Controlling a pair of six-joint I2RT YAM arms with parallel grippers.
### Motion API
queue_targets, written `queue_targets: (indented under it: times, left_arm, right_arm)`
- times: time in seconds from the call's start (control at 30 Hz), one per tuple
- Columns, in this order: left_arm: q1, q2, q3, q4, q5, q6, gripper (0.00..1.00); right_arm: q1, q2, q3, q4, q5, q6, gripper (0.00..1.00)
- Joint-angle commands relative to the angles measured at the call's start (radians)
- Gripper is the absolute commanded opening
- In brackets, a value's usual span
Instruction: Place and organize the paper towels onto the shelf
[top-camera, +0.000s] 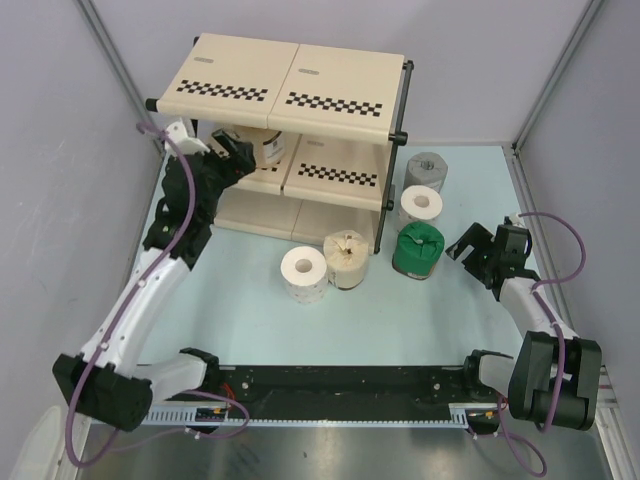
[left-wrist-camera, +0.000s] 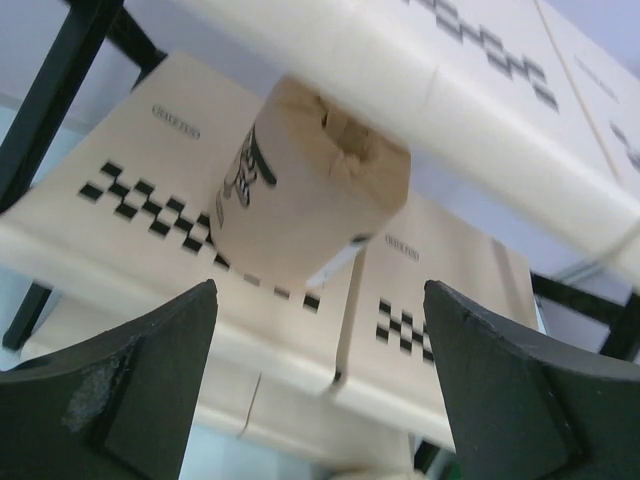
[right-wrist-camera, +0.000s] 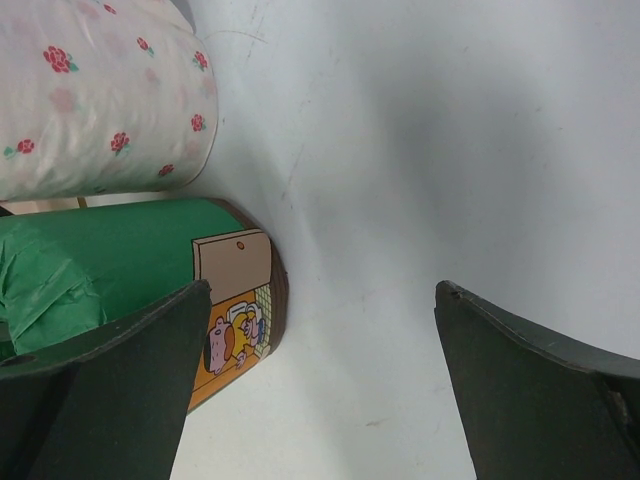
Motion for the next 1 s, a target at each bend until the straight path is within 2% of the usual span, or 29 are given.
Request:
queue_targets:
  times: [0.0,0.17,0.33,0.43,0.63,0.97]
  left_arm:
    - [-0.001,-0.169,-0.126,-0.033,0.087,-0.045,0.89]
    - [-0.081,-0.262,-0.331,-0.108,0.151,-0.1,0.9]
    - [-0.279,-0.281,-0.532,-0.116,0.098,-0.152,0.91]
    - [-0.337,-0.285,-0.601,-0.087,0.075,-0.187,0.92]
    - [-0.353,-0.259,-0.646,-0.07,0.064,-0.2,0.92]
    - [-0.353,-0.163,-0.617,-0.052,0.046,-0.2,0.91]
  right_arm:
    - [0.0,0.001,0.025,0.02,-0.013,0.006,0.98]
    - [0.002,0.003,0.023,0.024,-0.018,0.004,0.98]
    - [0.002,0.006,0.025,0.02,-0.016,0.003,0.98]
    - [0.003,0.007,0.025,0.017,-0.013,0.001,0.98]
    - [0.006,0.015,0.025,0.02,-0.022,0.003,0.98]
    - [0.008,0.015,0.025,0.021,-0.029,0.006,0.98]
